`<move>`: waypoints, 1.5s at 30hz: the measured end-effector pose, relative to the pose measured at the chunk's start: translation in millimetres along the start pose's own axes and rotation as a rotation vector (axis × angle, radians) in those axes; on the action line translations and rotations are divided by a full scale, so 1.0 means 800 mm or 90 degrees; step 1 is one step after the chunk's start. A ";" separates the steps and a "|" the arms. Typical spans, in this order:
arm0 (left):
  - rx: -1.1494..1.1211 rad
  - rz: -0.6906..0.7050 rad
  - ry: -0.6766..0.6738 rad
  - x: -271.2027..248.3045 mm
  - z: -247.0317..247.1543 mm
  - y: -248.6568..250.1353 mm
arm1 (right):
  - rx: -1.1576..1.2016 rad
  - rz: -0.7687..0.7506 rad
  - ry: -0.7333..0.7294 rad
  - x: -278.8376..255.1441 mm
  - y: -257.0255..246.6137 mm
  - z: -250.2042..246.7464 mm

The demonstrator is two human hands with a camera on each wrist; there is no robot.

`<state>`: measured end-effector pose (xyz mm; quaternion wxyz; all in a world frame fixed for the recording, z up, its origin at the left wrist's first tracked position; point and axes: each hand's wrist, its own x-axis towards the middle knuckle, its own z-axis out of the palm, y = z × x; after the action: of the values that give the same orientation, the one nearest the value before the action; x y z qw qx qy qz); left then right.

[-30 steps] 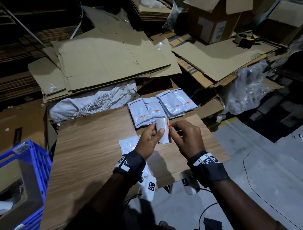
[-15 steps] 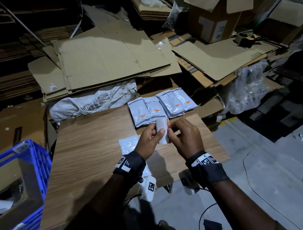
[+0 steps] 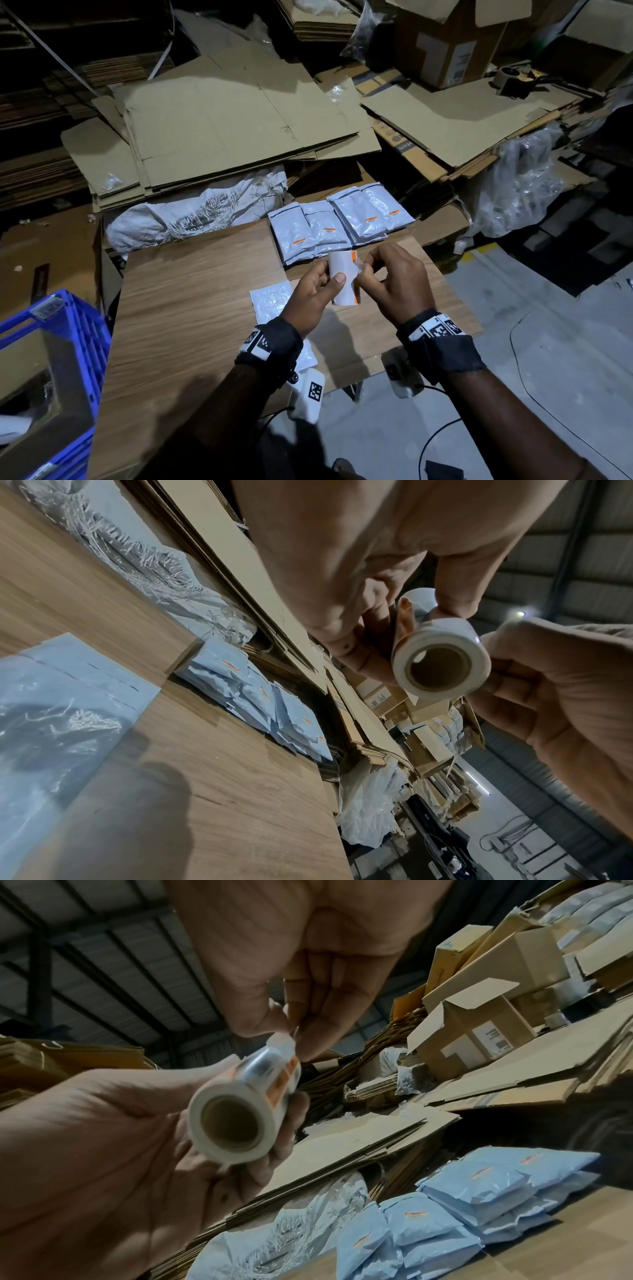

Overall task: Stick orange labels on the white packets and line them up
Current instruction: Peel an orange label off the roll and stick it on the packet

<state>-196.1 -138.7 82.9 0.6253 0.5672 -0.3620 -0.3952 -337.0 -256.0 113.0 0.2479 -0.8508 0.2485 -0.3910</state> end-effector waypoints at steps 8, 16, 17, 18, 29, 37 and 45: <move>-0.006 -0.042 -0.029 0.000 0.006 -0.017 | -0.056 0.011 0.044 0.005 0.022 -0.030; 0.145 -0.031 -0.031 0.027 0.028 -0.074 | -0.052 0.092 0.069 -0.022 0.057 -0.057; 0.180 -0.032 -0.032 0.032 0.033 -0.084 | -0.057 0.105 0.061 -0.029 0.062 -0.059; 0.219 -0.032 -0.032 0.037 0.040 -0.094 | -0.064 0.120 0.055 -0.038 0.069 -0.062; 0.349 -0.087 -0.013 0.081 0.096 -0.187 | -0.033 0.305 -0.045 -0.096 0.132 -0.058; 0.445 -0.084 -0.030 0.089 0.085 -0.225 | -0.002 0.259 -0.077 -0.094 0.135 -0.045; 0.604 -0.039 -0.003 0.074 0.040 -0.177 | 0.032 0.112 -0.065 -0.074 0.110 -0.019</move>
<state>-211.8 -212.3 -54.4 0.2842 0.7996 -0.4874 -0.2058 -403.0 -289.5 35.4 0.3147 -0.8382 0.2993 -0.3297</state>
